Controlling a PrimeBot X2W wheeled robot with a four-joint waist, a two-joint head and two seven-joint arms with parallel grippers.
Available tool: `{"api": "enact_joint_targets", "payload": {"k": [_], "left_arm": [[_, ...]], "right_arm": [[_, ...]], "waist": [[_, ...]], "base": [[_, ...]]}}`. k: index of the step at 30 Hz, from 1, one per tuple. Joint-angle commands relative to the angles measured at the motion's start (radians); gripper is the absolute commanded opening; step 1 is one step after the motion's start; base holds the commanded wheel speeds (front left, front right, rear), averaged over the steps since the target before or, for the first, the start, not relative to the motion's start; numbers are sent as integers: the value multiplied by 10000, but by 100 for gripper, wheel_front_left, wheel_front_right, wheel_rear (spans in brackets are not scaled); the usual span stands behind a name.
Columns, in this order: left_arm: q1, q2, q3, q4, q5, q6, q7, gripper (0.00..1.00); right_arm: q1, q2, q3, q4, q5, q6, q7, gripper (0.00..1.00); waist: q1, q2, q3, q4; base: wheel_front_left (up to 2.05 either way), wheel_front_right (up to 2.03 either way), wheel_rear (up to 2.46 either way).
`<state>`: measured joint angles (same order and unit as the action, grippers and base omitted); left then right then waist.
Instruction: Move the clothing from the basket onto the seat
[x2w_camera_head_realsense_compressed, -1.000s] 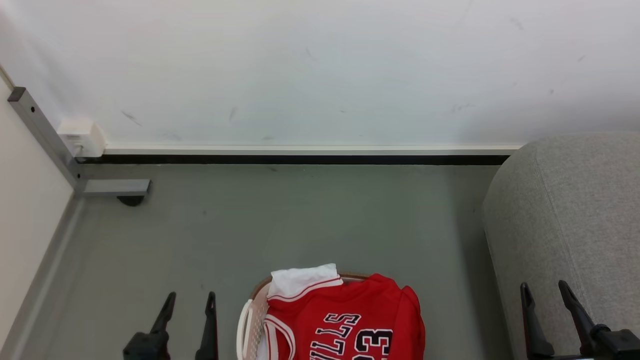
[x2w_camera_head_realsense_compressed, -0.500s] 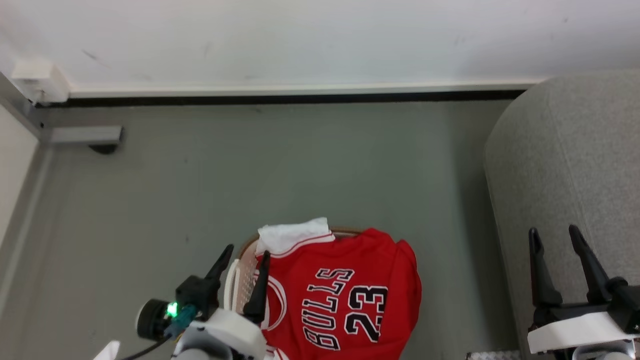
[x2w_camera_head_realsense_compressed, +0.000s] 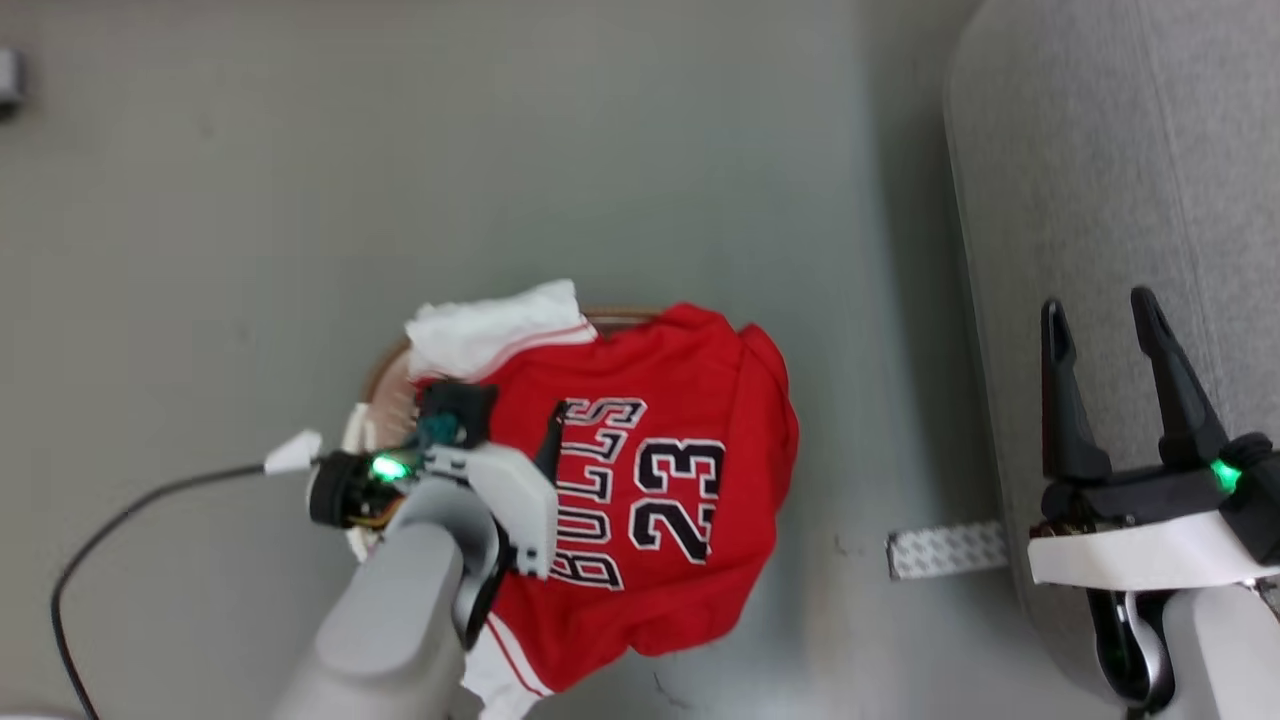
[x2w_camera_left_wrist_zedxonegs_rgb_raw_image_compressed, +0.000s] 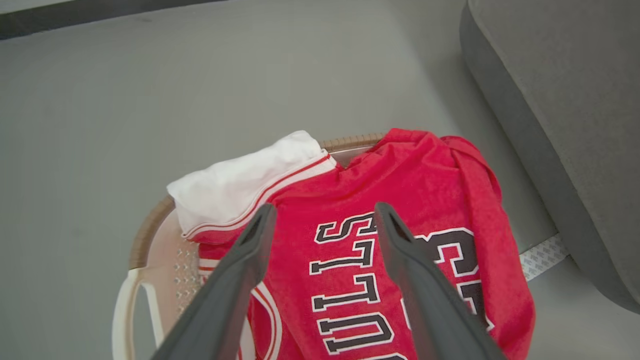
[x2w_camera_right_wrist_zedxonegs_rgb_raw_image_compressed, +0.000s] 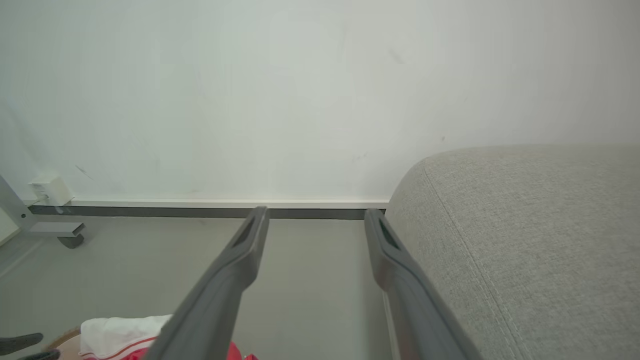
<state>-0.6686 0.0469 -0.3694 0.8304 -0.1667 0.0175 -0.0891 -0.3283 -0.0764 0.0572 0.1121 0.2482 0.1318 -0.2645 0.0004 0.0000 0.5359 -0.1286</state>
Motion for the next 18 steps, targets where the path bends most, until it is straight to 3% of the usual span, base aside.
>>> {"api": "enact_joint_targets", "payload": {"k": [1,10,18], "left_arm": [[-211,69,9,99,-182,88,62,100],[-2022,345,-54,2352,93,1692,1285,100],[-2934,818,-35,3420,51,1879,1603,100]], "right_arm": [[-184,23,32,-107,88,-21,1,100],[-676,247,375,-1106,251,-21,1,100],[-512,267,816,-2061,852,-21,1,100]], "waist": [[-4,0,891,-588],[-4,0,2475,-1265],[-4,0,3692,-2019]], "base": [[0,0,0],[0,0,0],[0,0,0]]}}
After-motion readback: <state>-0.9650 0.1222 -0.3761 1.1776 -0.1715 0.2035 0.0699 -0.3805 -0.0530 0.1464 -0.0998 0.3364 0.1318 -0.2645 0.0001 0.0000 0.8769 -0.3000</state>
